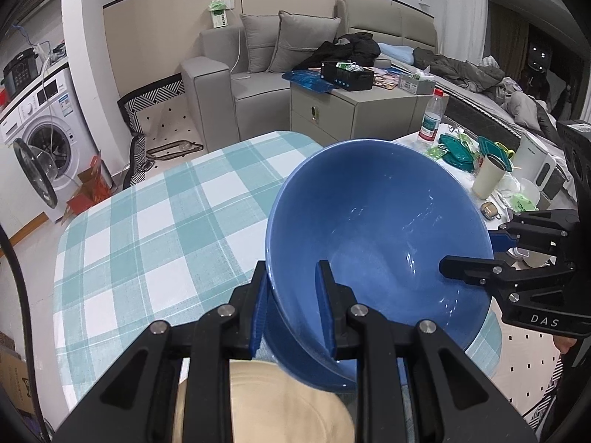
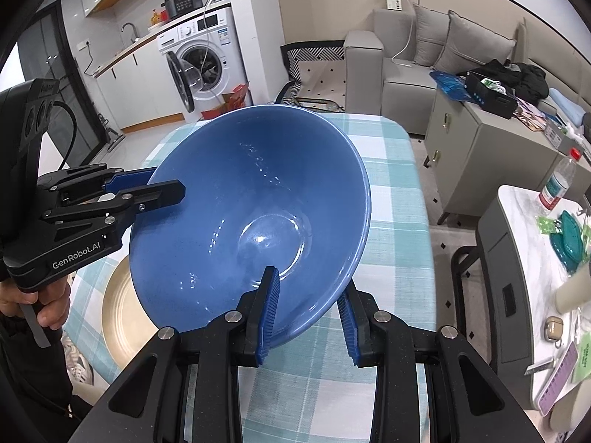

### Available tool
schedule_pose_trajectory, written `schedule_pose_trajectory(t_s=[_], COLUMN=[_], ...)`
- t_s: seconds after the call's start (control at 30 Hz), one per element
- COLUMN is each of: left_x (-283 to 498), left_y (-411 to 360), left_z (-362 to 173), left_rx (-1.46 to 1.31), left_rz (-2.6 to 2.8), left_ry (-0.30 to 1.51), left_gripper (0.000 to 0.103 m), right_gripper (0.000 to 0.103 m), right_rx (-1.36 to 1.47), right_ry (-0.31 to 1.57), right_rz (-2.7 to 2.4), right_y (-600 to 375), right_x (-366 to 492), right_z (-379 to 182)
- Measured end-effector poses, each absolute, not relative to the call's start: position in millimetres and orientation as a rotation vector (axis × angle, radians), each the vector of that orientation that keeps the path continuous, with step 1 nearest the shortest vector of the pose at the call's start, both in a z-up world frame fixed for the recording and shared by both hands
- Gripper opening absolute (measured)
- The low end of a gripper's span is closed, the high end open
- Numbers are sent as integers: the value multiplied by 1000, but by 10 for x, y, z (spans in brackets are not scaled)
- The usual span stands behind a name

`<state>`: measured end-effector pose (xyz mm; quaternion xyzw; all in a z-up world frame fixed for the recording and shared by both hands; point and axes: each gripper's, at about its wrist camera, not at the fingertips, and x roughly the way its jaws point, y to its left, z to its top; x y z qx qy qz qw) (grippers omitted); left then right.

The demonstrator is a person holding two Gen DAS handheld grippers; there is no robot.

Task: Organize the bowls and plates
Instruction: 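Lift the blue bowl with both grippers and carry it over the nested bowls, then lower the held bowl into the nested bowls and open both grippers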

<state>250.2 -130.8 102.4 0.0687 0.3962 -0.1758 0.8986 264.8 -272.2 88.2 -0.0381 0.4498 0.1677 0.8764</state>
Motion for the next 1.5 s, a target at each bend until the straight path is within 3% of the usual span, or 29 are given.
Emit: schedule_pose_trajectory(t_s=[1.5], left_x=[2432], left_y=[-1233], left_z=[498], left_rx=[193], left_rz=[-307], left_ry=[903], left_gripper=[23], right_gripper=[32], right_rx=[-261], right_ry=[1010], right_rz=[313], right_y=[-2380], right_x=[2748], right_z=[380])
